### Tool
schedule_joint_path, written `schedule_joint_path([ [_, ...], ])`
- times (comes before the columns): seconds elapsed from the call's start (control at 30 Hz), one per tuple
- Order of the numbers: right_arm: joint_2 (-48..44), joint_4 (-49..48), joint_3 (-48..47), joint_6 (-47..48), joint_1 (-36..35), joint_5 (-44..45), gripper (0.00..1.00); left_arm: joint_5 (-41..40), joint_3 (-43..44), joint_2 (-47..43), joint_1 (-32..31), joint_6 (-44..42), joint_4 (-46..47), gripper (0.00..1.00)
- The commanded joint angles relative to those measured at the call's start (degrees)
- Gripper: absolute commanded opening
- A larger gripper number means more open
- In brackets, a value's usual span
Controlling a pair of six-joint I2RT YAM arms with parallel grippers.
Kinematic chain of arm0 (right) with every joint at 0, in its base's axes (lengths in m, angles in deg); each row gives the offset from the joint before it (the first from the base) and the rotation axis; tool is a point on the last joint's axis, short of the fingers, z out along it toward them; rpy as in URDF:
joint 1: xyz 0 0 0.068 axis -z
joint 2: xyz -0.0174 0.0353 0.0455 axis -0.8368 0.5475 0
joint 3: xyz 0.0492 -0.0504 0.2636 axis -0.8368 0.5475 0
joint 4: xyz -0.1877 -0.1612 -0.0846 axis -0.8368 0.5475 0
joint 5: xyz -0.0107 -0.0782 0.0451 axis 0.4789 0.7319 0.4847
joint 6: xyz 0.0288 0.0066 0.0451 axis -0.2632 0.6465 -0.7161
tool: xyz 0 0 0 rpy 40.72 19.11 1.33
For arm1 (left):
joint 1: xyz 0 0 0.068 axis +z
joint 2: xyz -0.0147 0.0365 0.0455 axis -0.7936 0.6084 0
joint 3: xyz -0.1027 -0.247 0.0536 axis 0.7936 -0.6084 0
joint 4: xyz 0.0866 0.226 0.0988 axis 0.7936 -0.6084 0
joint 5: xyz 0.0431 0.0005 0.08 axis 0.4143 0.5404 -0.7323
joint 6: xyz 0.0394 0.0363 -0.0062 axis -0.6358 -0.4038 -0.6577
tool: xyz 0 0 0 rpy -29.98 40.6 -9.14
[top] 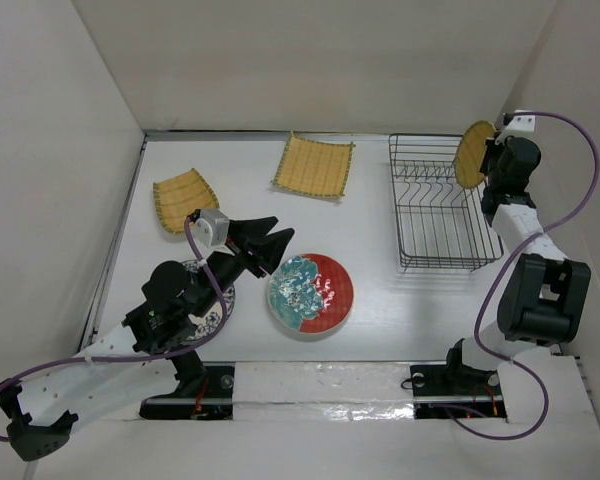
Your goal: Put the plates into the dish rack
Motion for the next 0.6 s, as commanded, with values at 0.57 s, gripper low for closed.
schedule_joint_path([
  [0.57,-2.45,-7.88,-0.37,-4.25,3.33,-1.88,0.00,-0.52,-0.90,-2.50,-0.16,0.32,3.39,0.33],
])
